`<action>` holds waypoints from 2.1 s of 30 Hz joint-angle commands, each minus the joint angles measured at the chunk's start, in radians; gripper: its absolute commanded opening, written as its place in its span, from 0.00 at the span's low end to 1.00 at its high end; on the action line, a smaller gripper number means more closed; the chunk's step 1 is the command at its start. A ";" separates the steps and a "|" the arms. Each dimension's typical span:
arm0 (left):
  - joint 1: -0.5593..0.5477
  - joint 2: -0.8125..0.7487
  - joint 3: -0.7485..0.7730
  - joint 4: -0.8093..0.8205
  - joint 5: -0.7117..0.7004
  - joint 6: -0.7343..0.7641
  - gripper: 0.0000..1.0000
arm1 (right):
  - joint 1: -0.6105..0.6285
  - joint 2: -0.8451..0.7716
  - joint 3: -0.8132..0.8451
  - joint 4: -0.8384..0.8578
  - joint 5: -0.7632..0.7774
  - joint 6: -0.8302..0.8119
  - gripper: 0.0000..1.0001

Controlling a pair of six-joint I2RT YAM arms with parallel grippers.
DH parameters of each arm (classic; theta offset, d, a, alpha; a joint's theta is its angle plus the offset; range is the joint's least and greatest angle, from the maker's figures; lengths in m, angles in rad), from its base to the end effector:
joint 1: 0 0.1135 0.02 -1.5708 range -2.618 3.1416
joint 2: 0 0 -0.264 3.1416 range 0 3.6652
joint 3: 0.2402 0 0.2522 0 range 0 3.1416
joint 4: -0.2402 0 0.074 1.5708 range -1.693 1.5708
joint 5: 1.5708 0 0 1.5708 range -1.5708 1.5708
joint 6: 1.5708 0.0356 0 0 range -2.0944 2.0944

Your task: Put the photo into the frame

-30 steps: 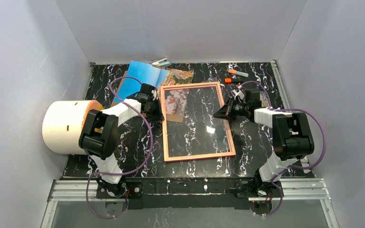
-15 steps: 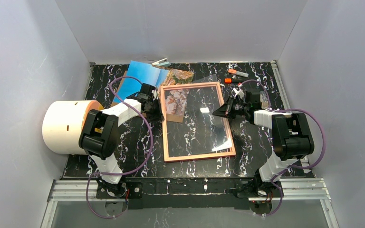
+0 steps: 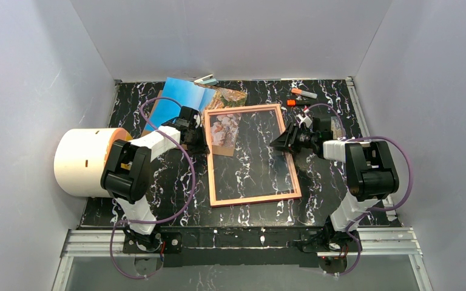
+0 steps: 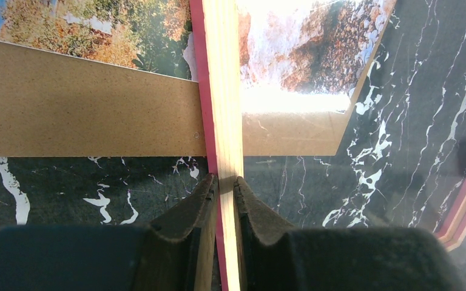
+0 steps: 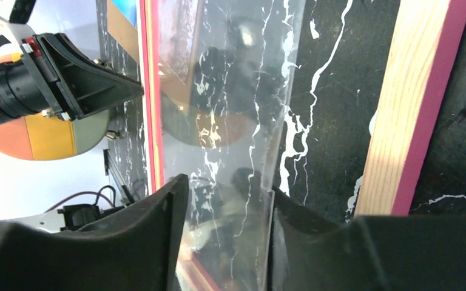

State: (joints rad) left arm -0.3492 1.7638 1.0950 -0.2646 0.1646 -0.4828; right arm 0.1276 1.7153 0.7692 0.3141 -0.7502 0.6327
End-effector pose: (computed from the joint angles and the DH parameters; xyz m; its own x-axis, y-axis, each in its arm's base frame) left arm 0.3409 -0.1304 0.1801 -0.8681 -0.1713 -0.4659 0.0295 0.9191 -0.3929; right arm 0.3249 0.0662 0.1520 -0.8502 0.3271 -0.4125 -0.1686 0.5732 0.8019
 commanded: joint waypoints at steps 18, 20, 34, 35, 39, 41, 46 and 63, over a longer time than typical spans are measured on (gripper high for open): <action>0.010 0.048 0.007 -0.103 -0.099 0.038 0.14 | 0.003 -0.103 0.176 -0.457 0.316 -0.188 0.84; 0.012 0.047 0.006 -0.103 -0.097 0.039 0.14 | 0.004 -0.111 0.177 -0.474 0.323 -0.197 0.84; 0.016 0.054 0.008 -0.095 -0.077 0.039 0.15 | 0.005 -0.120 0.145 -0.500 0.302 -0.166 0.59; 0.016 0.057 0.007 -0.094 -0.071 0.039 0.15 | 0.005 -0.119 0.146 -0.500 0.302 -0.162 0.57; 0.016 0.058 0.009 -0.092 -0.054 0.036 0.15 | 0.005 -0.128 0.160 -0.499 0.321 -0.145 0.54; 0.016 0.054 0.014 -0.092 -0.053 0.035 0.15 | 0.004 -0.141 0.170 -0.496 0.373 -0.136 0.60; 0.016 0.055 0.029 -0.093 -0.036 0.029 0.17 | 0.004 -0.125 0.206 -0.515 0.503 -0.148 0.71; 0.015 0.018 -0.014 -0.067 0.237 0.025 0.25 | 0.013 -0.035 0.156 -0.511 0.308 -0.156 0.73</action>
State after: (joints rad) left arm -0.3309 1.7950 1.1126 -0.3061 0.2939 -0.4782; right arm 0.1341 1.7077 0.9520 -0.2127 -0.3759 0.4656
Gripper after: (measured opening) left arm 0.248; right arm 0.743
